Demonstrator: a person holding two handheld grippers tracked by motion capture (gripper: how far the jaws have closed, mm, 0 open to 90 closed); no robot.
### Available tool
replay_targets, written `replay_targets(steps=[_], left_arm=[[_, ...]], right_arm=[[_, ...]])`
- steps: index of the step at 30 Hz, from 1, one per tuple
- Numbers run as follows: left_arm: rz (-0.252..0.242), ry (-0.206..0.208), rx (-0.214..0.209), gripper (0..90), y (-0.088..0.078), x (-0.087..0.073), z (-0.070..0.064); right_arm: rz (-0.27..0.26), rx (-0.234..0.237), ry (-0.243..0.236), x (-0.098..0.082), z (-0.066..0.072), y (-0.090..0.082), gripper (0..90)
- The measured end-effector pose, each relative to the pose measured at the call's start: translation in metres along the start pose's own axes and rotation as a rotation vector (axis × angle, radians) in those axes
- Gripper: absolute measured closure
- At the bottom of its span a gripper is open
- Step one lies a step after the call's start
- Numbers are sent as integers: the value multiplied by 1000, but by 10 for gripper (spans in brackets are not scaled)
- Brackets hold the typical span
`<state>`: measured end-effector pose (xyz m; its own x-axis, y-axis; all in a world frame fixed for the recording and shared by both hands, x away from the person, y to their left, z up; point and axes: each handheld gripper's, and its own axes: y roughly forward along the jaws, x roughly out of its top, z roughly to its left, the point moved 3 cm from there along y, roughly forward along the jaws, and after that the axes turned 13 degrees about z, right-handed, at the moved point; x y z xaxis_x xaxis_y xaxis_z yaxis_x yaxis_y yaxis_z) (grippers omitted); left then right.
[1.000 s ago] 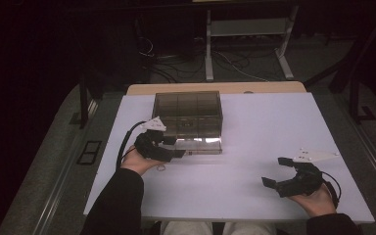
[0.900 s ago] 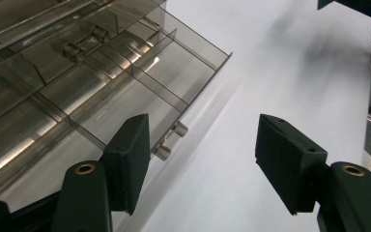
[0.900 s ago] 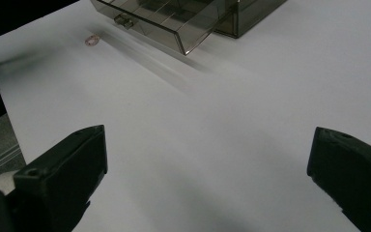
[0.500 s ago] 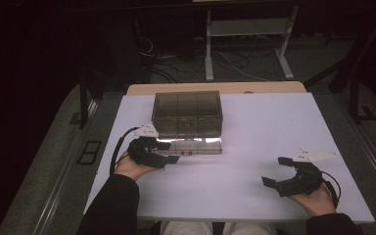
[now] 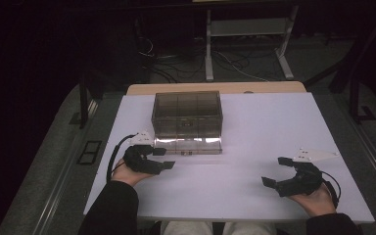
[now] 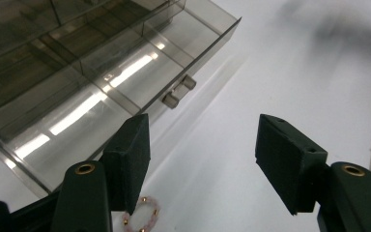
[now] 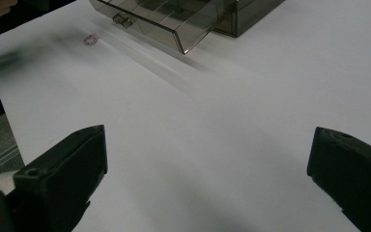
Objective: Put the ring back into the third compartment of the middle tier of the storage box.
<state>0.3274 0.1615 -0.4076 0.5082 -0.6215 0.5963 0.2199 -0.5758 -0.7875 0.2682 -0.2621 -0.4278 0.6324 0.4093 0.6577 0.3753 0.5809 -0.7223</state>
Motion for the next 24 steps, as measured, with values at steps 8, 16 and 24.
replay_targets(steps=[8, 16, 24], left_arm=[[3, 1, 26, 381, 2, -9, 3], [18, -2, 27, 404, 7, -17, 2], [26, -2, 37, 410, 9, -24, 2]], right_arm=[[3, 0, -6, 0, 0, 1, 0], [6, 0, -6, 0, 0, 1, 0], [6, 1, -8, 0, 0, 1, 0]])
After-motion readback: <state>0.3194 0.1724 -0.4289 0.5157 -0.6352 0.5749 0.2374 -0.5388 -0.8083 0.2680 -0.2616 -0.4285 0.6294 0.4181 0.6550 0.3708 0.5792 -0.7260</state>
